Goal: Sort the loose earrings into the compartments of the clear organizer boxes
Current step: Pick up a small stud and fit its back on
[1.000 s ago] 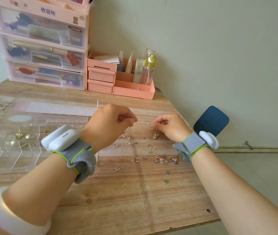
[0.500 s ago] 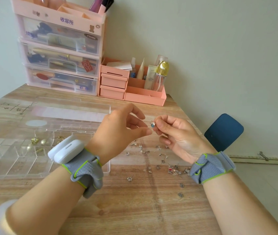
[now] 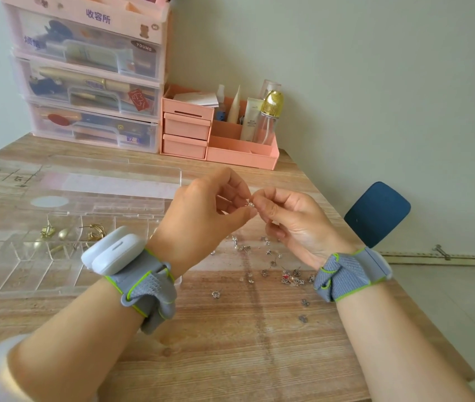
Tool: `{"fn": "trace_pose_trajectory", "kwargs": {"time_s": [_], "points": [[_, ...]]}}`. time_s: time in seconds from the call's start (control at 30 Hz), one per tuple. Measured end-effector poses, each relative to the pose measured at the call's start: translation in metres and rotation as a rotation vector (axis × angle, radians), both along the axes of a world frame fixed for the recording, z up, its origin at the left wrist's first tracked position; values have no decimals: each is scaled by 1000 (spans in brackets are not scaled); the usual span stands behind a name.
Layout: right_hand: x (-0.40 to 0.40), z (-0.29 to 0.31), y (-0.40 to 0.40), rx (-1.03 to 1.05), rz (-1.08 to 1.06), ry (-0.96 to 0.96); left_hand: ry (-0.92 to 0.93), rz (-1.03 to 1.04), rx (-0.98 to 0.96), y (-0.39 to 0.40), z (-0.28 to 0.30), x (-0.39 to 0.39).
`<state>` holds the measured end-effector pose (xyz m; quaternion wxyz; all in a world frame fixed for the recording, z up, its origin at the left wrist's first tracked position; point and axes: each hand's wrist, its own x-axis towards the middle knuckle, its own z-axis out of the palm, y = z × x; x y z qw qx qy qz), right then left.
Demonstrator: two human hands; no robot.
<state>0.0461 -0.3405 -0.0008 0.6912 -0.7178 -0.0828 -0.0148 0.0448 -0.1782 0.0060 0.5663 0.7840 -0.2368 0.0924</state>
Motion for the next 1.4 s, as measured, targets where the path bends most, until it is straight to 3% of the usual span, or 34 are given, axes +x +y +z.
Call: {"fn": "trace_pose_trajectory", "kwargs": {"time_s": [0.67, 1.03, 1.4], "points": [[-22, -5, -53, -93, -484, -38, 106, -46, -20, 6, 1, 1], [-15, -19, -57, -407, -477, -89, 94, 13, -36, 11, -4, 10], [-14, -23, -58, -472, -463, -70, 71, 20, -14, 11, -2, 8]]}}
